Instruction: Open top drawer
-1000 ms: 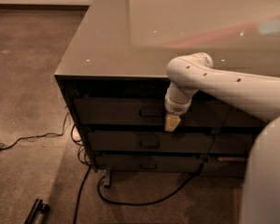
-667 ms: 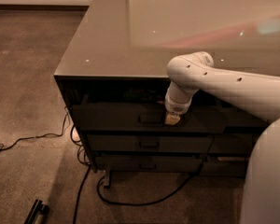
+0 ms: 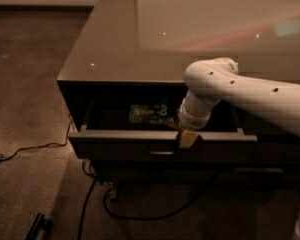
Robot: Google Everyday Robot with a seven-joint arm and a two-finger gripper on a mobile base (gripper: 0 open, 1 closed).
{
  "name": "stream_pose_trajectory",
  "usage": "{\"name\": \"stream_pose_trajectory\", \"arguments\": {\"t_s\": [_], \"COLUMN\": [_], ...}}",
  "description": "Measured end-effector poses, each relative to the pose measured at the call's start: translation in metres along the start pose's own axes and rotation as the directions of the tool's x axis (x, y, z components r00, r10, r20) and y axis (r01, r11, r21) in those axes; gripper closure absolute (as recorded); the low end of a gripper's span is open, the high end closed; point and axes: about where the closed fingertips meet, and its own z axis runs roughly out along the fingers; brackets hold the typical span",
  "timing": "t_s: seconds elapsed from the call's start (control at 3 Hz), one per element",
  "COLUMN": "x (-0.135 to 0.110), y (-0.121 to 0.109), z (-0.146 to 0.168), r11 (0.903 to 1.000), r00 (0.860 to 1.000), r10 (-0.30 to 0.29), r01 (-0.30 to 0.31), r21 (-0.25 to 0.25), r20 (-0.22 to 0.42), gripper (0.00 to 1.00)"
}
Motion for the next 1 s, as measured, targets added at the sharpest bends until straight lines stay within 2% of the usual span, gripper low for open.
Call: {"name": "stream_pose_trajectory", "arguments": {"t_s": [0.33,0.67,1.0], "x": [-0.0027,-0.0033,-0.0033], "y": [0.0407,0.0420,0.0420], "z": [-0.0228,-0.0245,-0.0244], "r11": [0.9957,0.9875,0.9875], "r00": [0.996,0.988,0.988], "r10": [-0.081,-0.152,-0.151], "r01": [0.082,0.153,0.153], "r21": [-0.042,-0.038,-0.038], "r20": [0.029,0.033,0.033], "gripper": [0.16,0.00,0.00]}}
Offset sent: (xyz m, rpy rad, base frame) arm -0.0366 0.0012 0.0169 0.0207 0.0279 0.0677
